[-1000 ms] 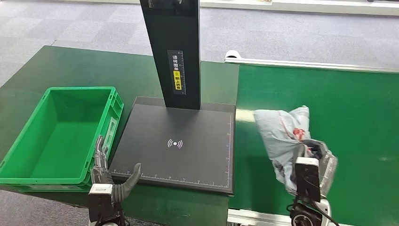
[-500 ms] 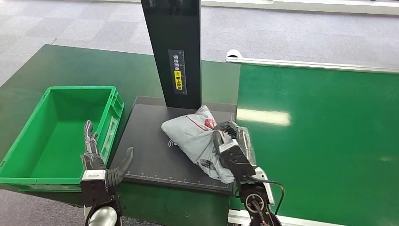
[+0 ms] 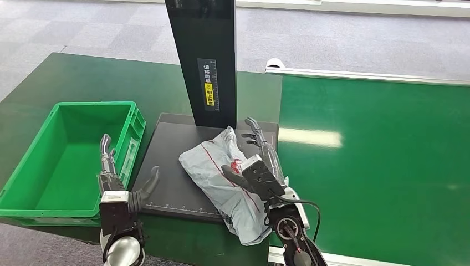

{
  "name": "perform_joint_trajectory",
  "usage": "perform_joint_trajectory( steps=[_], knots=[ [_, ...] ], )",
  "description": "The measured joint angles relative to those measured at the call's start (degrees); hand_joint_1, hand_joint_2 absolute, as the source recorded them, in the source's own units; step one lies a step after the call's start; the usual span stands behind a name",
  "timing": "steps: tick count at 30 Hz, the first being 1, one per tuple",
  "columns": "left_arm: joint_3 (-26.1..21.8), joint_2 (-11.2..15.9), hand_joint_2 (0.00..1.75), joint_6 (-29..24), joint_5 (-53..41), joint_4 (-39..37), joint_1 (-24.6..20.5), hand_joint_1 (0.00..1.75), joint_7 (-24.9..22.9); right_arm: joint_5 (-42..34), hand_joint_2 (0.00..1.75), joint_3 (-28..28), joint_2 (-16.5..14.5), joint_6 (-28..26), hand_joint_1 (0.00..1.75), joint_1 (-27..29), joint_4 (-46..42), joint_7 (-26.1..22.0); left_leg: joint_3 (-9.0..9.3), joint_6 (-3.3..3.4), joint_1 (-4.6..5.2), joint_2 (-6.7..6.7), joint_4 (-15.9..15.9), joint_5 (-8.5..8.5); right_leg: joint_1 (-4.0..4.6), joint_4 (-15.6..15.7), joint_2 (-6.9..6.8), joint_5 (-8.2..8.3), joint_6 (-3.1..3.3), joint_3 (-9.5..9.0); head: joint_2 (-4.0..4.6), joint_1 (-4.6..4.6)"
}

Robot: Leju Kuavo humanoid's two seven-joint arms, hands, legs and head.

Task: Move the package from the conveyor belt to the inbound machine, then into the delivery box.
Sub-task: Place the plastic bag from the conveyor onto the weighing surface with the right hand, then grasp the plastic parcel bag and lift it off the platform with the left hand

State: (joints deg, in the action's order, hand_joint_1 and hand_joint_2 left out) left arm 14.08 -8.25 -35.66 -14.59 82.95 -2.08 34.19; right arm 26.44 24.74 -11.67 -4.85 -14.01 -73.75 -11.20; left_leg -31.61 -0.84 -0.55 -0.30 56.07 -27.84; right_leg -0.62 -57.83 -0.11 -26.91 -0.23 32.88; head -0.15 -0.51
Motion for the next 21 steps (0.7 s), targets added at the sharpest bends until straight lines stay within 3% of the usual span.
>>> perform_joint_trajectory(
  steps=[3,6,10,13,16,17,20,21],
  knots=[
    [0.2,-0.2,1.75,2.2,-2.1,-1.0,-0.8,0.0,-1.2,-2.5,1.75,-0.2,0.2,0.3,0.0,0.0,-0.5,-3.6,0.02,0.0,0.0,0.0,0.0,0.0,0.0,0.0,0.0,0.0,0.0,0.01,0.0,-0.01],
    [1.4,-0.8,1.75,5.8,-5.7,-3.5,-2.2,0.0,-2.7,-5.7,1.75,-1.3,0.4,-0.8,0.0,0.6,-3.9,-11.2,0.02,0.0,0.01,0.0,0.0,0.0,-0.02,0.0,-0.01,0.0,-0.01,0.01,0.01,0.0],
    [4.5,-1.1,1.75,13.9,-13.9,-7.7,-4.4,0.0,-7.8,-12.6,1.75,-4.9,0.5,-7.9,0.0,2.6,-13.2,-20.4,0.03,0.02,0.06,0.01,0.1,-0.01,-0.08,0.0,-0.01,0.01,-0.02,0.0,0.0,0.01],
    [8.1,-1.1,1.75,20.6,-24.2,-12.7,-6.3,0.0,-13.6,-15.5,1.75,-8.9,0.5,-12.9,0.0,5.0,-21.2,-23.5,0.02,0.03,0.1,-0.01,0.1,-0.04,-0.12,0.0,0.02,0.01,-0.02,0.01,0.01,0.0],
    [11.5,-1.8,1.75,24.0,-31.3,-18.3,-8.0,0.0,-16.3,-16.1,1.75,-12.2,0.5,-15.1,0.0,7.0,-27.1,-24.5,0.04,0.03,0.1,-0.07,0.1,-0.06,-0.12,0.0,0.1,0.01,-0.02,0.01,0.01,-0.01],
    [12.2,-2.2,1.75,24.5,-32.3,-20.0,-8.6,0.14,-16.5,-16.3,1.75,-13.0,0.5,-15.4,0.0,7.5,-28.3,-24.8,0.05,0.03,0.1,-0.06,0.1,-0.06,-0.12,0.0,0.1,0.01,-0.02,0.0,0.0,-0.02],
    [14.0,-3.0,1.75,25.0,-34.0,-25.0,-10.2,1.35,-16.6,-17.1,1.75,-14.8,0.5,-16.0,0.0,9.1,-30.6,-26.1,0.07,0.03,0.09,-0.03,0.0,-0.06,-0.11,0.0,0.09,0.01,-0.02,-0.03,0.0,-0.02],
    [14.4,-3.2,1.75,25.0,-34.4,-26.4,-10.8,1.63,-16.6,-17.2,1.75,-15.1,0.5,-16.1,0.0,9.5,-31.0,-26.4,0.08,0.03,0.08,-0.02,0.0,-0.06,-0.11,0.0,0.08,0.01,-0.02,-0.05,0.01,-0.01]
  ],
)
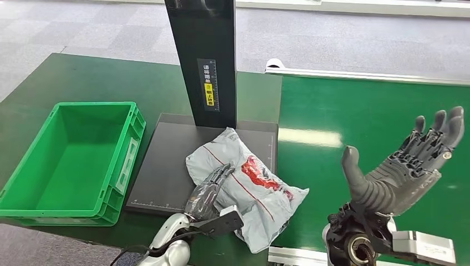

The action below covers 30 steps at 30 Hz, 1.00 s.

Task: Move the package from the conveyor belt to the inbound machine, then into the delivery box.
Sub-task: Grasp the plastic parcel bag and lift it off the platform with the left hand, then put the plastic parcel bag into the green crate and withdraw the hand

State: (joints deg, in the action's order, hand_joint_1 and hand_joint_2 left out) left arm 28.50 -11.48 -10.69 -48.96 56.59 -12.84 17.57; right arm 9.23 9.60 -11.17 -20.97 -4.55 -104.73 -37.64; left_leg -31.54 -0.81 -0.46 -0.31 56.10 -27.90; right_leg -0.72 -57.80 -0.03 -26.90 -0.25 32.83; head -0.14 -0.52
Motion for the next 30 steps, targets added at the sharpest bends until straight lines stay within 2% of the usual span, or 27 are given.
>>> perform_joint_trajectory(
  steps=[1,3,7,10,13,18,23,27,30],
  knots=[
    [0.3,-0.2,1.75,-0.1,-0.2,-1.1,-0.5,1.69,0.0,-0.1,1.75,-0.3,0.0,-0.1,0.0,0.3,-0.2,-0.2,0.02,0.0,0.0,0.01,0.0,0.0,0.0,0.0,-0.01,0.0,0.0,-0.03,-0.01,0.01],
    [0.7,-0.4,1.75,-0.4,-0.2,-2.7,-1.3,1.68,0.3,-0.1,1.75,-0.5,0.0,-0.2,0.0,0.5,-0.4,-0.4,0.08,0.0,0.0,0.02,0.0,0.01,0.0,0.0,-0.03,0.0,0.0,-0.11,0.01,0.01],
    [0.7,-0.7,1.75,-2.7,1.5,-3.5,-1.9,1.47,2.5,0.0,1.75,-0.7,0.0,-0.9,0.0,0.5,-0.5,-0.2,0.18,0.01,0.0,0.02,0.0,0.01,0.0,0.0,-0.06,-0.01,-0.01,-0.25,-0.01,0.01],
    [0.0,-0.6,1.75,-4.6,4.5,-2.2,-1.2,1.51,4.9,-0.2,1.75,-0.9,0.0,-1.2,0.0,0.8,-0.4,0.4,0.18,0.01,0.01,0.02,0.0,0.01,0.0,0.0,-0.06,-0.01,-0.01,-0.24,-0.01,0.01],
    [-0.7,-0.4,1.75,-6.1,7.1,0.1,0.0,1.66,6.7,-0.4,1.75,-1.3,0.0,-1.2,0.0,1.0,-0.3,0.5,0.16,0.0,0.0,0.0,0.0,0.01,0.0,0.0,-0.04,0.0,-0.01,-0.2,-0.01,0.0],
    [-2.6,0.2,1.75,-10.7,13.2,6.9,2.3,1.69,10.7,-0.3,1.75,-1.9,0.0,-1.7,0.0,1.2,-0.1,0.7,0.04,0.0,-0.04,-0.02,0.0,0.01,0.04,0.0,-0.01,-0.01,-0.01,-0.04,-0.01,0.0],
    [-4.4,1.3,1.75,-14.0,14.7,15.7,4.0,1.75,11.9,-0.2,1.75,-2.4,0.0,-1.9,0.0,1.8,-0.1,0.8,-0.02,0.0,-0.06,-0.01,0.0,0.01,0.06,0.0,-0.01,-0.01,0.0,0.0,0.0,0.0],
    [-6.5,2.2,1.75,-20.6,15.8,22.4,5.0,1.75,14.3,0.0,1.75,-2.6,-0.1,-2.1,0.0,1.9,-0.1,0.8,-0.04,0.0,-0.06,-0.06,0.0,0.01,0.06,0.0,0.01,-0.01,0.0,0.01,0.0,0.0],
    [-10.1,3.3,1.75,-24.5,16.9,28.3,4.5,1.75,13.8,0.0,1.75,-2.8,-0.2,-2.3,0.0,1.9,0.0,0.8,-0.03,-0.01,-0.06,-0.02,0.0,0.02,0.07,0.0,0.0,-0.01,0.0,0.01,0.0,0.0]
  ],
)
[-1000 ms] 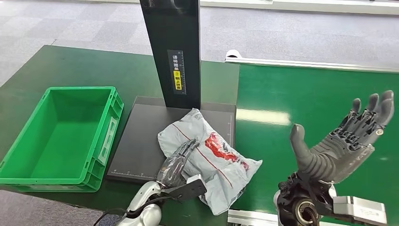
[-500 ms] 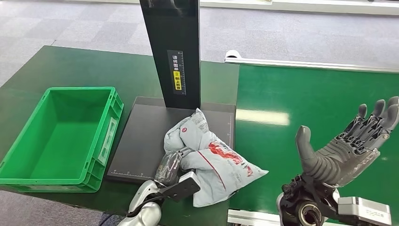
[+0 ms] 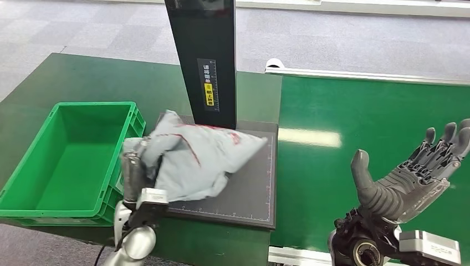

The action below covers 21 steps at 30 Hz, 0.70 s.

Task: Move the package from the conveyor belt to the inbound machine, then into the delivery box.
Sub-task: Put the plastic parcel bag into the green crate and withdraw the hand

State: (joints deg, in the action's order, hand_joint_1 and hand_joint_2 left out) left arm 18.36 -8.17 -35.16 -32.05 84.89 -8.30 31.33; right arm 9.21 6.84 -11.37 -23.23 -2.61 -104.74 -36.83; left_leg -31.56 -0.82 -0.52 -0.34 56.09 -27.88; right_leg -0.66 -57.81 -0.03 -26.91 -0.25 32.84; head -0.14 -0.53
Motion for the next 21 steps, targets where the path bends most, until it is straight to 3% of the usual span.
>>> perform_joint_trajectory(
  steps=[4,8,13,14,15,18,19,21],
  knots=[
    [-6.8,2.4,1.75,-2.8,2.6,1.6,-3.1,1.75,-1.1,-0.3,1.75,0.0,0.0,-0.1,0.0,0.0,0.4,0.0,0.02,-0.04,-0.04,0.0,0.0,0.04,0.07,0.0,0.0,0.01,0.02,-0.01,0.0,0.0],
    [-13.7,4.9,1.75,-3.2,5.0,-3.7,-8.0,1.75,-1.0,-0.7,1.75,0.1,0.0,-0.4,0.0,-0.3,1.1,0.0,0.02,-0.08,-0.06,0.0,0.0,0.12,0.09,0.0,-0.02,0.03,0.05,-0.03,-0.01,0.0],
    [-17.8,6.2,1.75,-3.3,5.6,-8.3,-10.8,1.75,-0.8,-0.8,1.75,0.2,0.0,-0.7,0.0,-0.5,1.8,0.0,-0.01,-0.08,-0.05,0.01,0.0,0.11,0.08,0.0,-0.01,0.04,0.05,-0.01,0.01,0.01],
    [-18.3,6.3,1.75,-3.4,5.5,-8.8,-11.0,1.68,-1.0,-0.8,1.75,0.2,0.0,-0.7,0.0,-0.5,1.9,0.0,-0.03,-0.07,-0.04,0.01,0.0,0.11,0.08,0.0,-0.01,0.04,0.05,0.0,0.0,0.01],
    [-18.7,6.5,1.75,-3.6,5.4,-9.4,-11.4,1.4,-1.5,-0.8,1.75,0.2,0.0,-0.7,0.0,-0.5,2.0,0.1,-0.04,-0.07,-0.04,0.01,0.0,0.11,0.07,0.0,-0.01,0.04,0.05,0.02,-0.01,0.02],
    [-20.6,7.4,1.75,-4.1,5.2,-14.1,-14.3,0.21,-3.5,-1.0,1.75,0.3,0.0,-0.9,0.0,-0.8,2.4,0.5,-0.06,-0.07,-0.04,0.02,0.0,0.1,0.07,0.0,-0.02,0.04,0.05,0.04,0.0,0.03],
    [-21.5,8.0,1.75,-4.1,5.1,-16.9,-16.0,0.06,-3.8,-1.1,1.75,0.3,0.0,-1.0,0.0,-0.9,2.6,0.6,-0.05,-0.07,-0.05,0.02,0.0,0.1,0.08,0.0,-0.02,0.04,0.06,0.04,0.01,0.02],
    [-23.4,9.3,1.75,-4.2,5.1,-23.3,-19.6,0.0,-4.0,-1.3,1.75,0.4,0.1,-1.2,0.0,-1.1,3.0,0.7,-0.01,-0.1,-0.06,0.01,0.0,0.13,0.09,0.0,-0.01,0.06,0.09,0.03,0.0,0.01]
  ],
)
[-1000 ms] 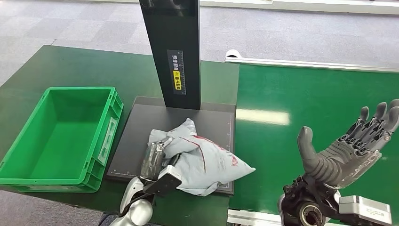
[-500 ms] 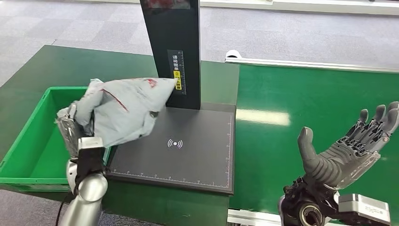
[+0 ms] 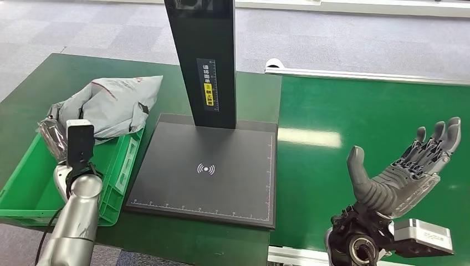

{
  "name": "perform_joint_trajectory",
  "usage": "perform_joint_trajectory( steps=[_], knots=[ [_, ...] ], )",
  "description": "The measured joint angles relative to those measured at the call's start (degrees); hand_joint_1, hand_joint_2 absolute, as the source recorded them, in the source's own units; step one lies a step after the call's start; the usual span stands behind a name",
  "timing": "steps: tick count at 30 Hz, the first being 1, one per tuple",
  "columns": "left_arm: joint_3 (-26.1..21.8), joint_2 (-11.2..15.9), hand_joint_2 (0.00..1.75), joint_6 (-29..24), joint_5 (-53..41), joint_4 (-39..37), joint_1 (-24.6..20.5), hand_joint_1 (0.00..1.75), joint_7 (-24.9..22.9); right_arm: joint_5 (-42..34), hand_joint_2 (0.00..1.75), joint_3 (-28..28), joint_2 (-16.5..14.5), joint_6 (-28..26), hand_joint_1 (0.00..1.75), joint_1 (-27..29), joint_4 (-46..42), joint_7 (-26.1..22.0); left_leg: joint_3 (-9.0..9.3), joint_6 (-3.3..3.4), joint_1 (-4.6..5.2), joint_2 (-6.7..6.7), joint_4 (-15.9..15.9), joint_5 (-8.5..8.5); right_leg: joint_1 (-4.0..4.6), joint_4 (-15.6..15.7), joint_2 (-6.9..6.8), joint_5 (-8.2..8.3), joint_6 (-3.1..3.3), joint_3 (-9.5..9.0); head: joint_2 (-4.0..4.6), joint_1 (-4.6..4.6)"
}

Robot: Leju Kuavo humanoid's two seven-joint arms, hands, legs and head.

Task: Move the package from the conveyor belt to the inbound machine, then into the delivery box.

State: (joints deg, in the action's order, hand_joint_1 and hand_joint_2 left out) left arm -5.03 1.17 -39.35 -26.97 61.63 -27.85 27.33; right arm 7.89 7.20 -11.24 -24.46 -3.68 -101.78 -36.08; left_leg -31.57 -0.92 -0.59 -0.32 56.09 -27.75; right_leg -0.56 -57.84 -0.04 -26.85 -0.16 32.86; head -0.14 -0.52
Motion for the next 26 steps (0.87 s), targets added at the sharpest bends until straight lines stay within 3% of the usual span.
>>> perform_joint_trajectory(
  steps=[7,11,16,18,21,23,26],
  knots=[
    [-6.1,2.3,1.75,-0.4,-2.5,-17.5,-8.0,0.0,-3.6,-0.9,1.75,0.2,0.6,-0.9,0.0,0.0,1.6,0.1,0.0,-0.08,-0.05,-0.04,0.0,0.07,0.05,0.0,0.01,0.06,0.09,0.01,0.0,0.02],
    [-8.7,2.8,1.75,-0.6,-4.0,-21.3,-9.5,0.0,-5.0,-1.0,1.75,0.3,0.9,-1.0,0.0,-0.1,2.2,0.1,-0.07,-0.08,-0.04,0.0,0.0,0.06,0.05,0.0,-0.02,0.05,0.09,0.02,0.0,0.02],
    [-15.3,3.3,1.75,-0.6,-4.9,-24.2,-11.1,0.0,-5.4,-1.0,1.75,0.3,1.1,-1.6,0.0,0.1,2.7,0.9,-0.04,-0.08,-0.04,-0.04,0.0,0.05,0.05,0.0,0.01,0.05,0.09,0.04,0.0,0.02],
    [-18.5,3.4,1.75,-0.5,-1.9,-25.3,-11.7,0.0,-2.7,-0.8,1.75,0.3,1.2,-1.7,0.0,0.3,3.0,1.2,-0.02,-0.08,-0.05,-0.03,0.0,0.06,0.05,0.0,0.01,0.06,0.09,0.04,0.0,0.01],
    [-22.0,3.0,1.75,1.1,8.2,-25.2,-11.8,0.0,5.9,-0.4,1.75,0.3,1.3,-1.7,0.0,0.4,3.4,1.7,-0.01,-0.09,-0.05,-0.04,0.0,0.06,0.06,0.0,0.01,0.06,0.1,0.05,0.0,0.01],
    [-22.3,1.9,1.75,3.2,14.9,-21.4,-10.4,0.0,10.1,0.0,1.75,0.3,1.3,-1.3,0.0,0.3,3.8,2.2,-0.01,-0.09,-0.05,-0.04,0.0,0.06,0.06,0.0,0.01,0.06,0.1,0.05,0.0,0.01],
    [-20.3,-0.7,1.75,5.7,20.2,-11.4,-6.6,0.0,11.0,1.1,1.75,0.3,1.2,-0.6,0.0,0.1,4.3,3.0,-0.03,-0.08,-0.03,-0.05,0.0,0.05,0.04,0.0,0.01,0.05,0.09,0.04,0.0,0.02]
  ],
)
